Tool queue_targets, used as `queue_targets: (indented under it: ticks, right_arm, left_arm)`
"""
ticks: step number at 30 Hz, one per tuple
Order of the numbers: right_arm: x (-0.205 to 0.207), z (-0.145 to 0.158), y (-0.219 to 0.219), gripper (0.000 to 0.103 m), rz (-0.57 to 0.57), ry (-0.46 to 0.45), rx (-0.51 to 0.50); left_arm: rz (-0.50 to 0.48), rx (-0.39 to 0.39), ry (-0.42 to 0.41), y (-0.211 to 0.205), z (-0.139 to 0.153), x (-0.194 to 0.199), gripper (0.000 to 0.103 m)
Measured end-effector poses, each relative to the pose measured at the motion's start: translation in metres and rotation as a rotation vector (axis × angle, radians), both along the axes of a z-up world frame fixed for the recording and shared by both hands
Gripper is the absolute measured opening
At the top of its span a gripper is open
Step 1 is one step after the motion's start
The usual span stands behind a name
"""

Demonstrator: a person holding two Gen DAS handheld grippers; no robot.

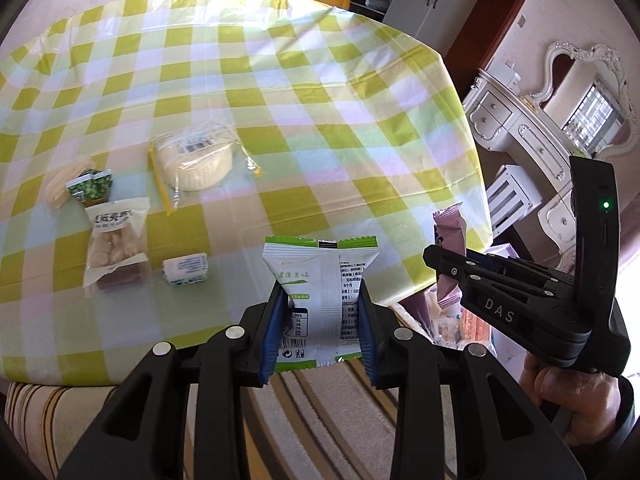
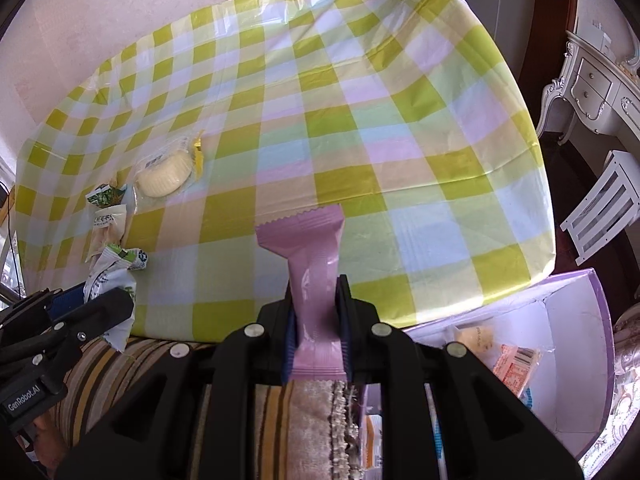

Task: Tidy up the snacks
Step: 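Carry both snacks into the white box and open both tools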

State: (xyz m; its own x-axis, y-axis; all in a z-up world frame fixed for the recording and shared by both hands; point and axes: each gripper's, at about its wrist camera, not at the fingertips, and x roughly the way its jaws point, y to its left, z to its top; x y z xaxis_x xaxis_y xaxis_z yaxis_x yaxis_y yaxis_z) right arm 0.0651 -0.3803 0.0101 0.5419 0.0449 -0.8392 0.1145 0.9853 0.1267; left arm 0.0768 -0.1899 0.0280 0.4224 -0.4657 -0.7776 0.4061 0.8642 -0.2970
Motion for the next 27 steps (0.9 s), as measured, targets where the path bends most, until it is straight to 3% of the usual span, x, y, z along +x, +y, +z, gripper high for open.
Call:
queue_targets:
  ticks: [15,27]
  right_arm:
    - [-0.038,-0.028,-0.082,0.018,-0.197,0.083,-0.033]
    - [-0.062,-0.049,-0.131,0.018,-0.342,0.139,-0.033]
  left_arm:
    - [-0.225,0.015,0.021,-0.092,-0.005,-0.014,0.032]
    - [-0.364,0.022,0.091,-0.152,-0.021,-0.019,0.032]
